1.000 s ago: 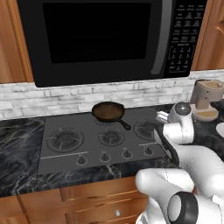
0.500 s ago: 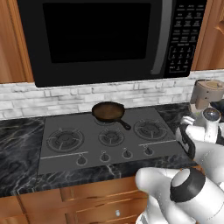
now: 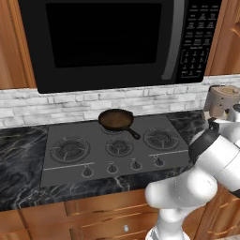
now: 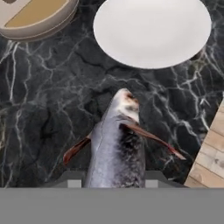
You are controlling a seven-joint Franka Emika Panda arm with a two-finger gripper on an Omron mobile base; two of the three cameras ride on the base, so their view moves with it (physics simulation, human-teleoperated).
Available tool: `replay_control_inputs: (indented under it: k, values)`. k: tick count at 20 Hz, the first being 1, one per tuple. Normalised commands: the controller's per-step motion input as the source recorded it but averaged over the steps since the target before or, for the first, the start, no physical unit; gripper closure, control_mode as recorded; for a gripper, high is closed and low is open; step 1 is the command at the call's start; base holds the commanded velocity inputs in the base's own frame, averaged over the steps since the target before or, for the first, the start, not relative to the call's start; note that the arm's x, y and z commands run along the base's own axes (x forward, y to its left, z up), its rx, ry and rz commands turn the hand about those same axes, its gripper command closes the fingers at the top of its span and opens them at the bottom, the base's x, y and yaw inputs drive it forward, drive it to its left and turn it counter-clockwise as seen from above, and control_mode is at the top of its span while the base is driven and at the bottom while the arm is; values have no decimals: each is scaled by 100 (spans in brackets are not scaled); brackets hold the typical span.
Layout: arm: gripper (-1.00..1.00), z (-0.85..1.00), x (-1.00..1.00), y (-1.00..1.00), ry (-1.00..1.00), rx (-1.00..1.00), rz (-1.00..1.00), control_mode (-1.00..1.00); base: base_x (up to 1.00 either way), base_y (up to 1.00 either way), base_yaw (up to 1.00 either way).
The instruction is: Place the fish on the plate and place the broccoli on the same plate.
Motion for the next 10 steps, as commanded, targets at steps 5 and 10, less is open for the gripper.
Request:
replay_control_inputs:
  k: [5,10]
  values:
    - [100,3,2,-98,4,23,0,-100,0,0,0]
    - [100,18,6,-42,0,10,4,-100,0,0,0]
